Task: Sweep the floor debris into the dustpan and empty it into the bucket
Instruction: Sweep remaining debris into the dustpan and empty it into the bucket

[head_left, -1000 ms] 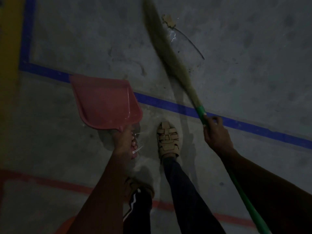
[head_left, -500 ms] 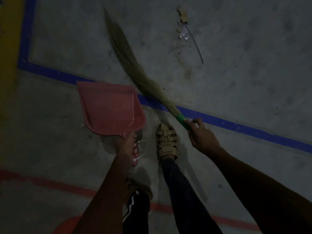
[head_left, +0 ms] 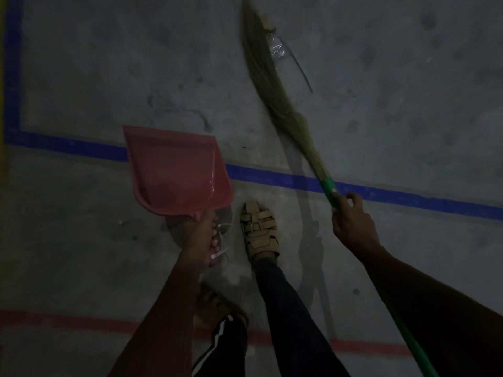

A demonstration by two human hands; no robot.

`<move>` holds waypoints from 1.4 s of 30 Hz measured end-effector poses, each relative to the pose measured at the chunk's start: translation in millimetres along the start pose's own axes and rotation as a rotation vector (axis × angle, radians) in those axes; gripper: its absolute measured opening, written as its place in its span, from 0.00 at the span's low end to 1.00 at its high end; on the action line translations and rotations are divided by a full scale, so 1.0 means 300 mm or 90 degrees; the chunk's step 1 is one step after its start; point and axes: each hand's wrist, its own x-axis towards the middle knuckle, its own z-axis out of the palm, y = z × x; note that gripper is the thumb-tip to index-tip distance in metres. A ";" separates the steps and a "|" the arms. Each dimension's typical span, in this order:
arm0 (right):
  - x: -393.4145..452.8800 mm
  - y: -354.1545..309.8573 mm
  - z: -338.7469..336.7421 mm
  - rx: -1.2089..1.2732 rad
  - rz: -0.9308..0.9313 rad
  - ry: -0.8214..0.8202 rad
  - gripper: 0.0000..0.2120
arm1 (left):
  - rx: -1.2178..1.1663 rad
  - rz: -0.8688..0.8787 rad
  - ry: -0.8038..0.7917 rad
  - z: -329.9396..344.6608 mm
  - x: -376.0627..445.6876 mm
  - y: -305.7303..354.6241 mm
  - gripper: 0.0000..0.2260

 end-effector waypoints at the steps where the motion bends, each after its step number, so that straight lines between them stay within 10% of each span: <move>1: -0.013 0.014 -0.002 0.005 -0.005 0.006 0.24 | 0.008 0.006 -0.005 0.018 -0.013 0.002 0.13; 23: 0.304 -0.017 -0.516 -0.054 -0.006 0.327 0.25 | 0.062 -0.024 -0.162 0.215 -0.252 -0.011 0.18; 30: 0.573 0.112 -0.520 -0.034 0.006 0.235 0.27 | 0.062 -0.206 -0.173 0.431 -0.167 -0.163 0.20; 42: 0.867 0.328 -0.305 -0.061 -0.097 0.141 0.26 | 0.089 -0.191 -0.255 0.717 0.079 -0.138 0.17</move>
